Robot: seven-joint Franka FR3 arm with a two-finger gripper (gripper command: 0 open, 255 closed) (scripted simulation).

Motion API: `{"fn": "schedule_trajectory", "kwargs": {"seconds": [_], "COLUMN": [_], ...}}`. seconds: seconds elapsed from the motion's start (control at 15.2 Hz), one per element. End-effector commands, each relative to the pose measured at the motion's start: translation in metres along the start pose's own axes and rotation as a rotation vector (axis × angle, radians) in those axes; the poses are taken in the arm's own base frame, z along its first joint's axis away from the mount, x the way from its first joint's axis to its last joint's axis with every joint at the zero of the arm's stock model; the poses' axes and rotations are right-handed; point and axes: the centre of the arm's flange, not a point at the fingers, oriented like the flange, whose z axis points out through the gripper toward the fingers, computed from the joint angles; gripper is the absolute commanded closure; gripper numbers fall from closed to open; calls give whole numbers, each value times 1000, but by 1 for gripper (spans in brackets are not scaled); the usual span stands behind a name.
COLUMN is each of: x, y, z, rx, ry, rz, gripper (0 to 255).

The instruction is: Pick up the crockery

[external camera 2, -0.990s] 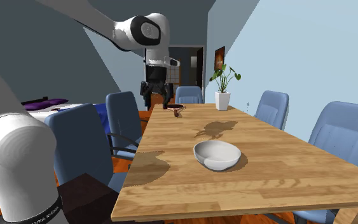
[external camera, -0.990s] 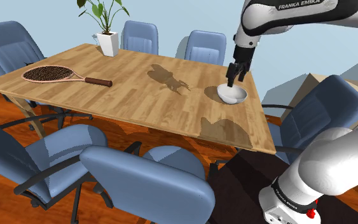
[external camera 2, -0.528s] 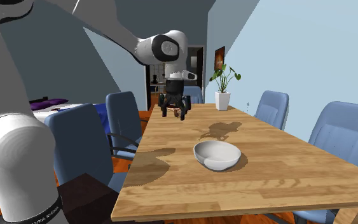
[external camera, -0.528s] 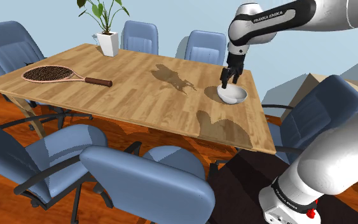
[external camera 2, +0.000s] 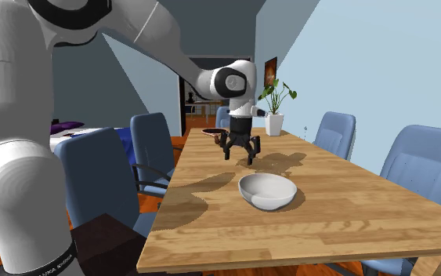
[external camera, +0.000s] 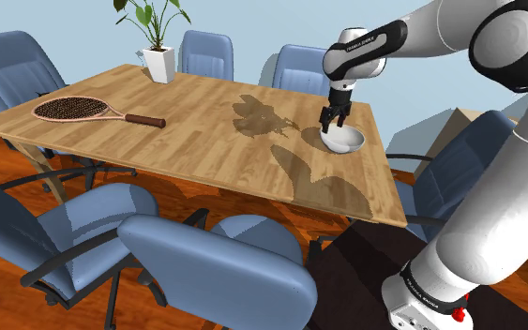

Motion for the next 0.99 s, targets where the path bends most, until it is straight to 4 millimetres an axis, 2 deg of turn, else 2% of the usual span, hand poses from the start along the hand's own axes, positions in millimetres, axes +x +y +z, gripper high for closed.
{"fn": "schedule_trajectory", "kwargs": {"seconds": [0.0, 0.53, 0.66, 0.73, 0.92], "x": [17, 23, 23, 23, 23], "y": [17, 19, 19, 19, 19], "z": [11, 53, 53, 53, 53], "rx": [-2, -2, -2, -2, -2], "ry": [-1, -1, -1, -1, -1], "rz": [10, 12, 12, 12, 12], "gripper": [0, 0, 0, 255, 255]}}
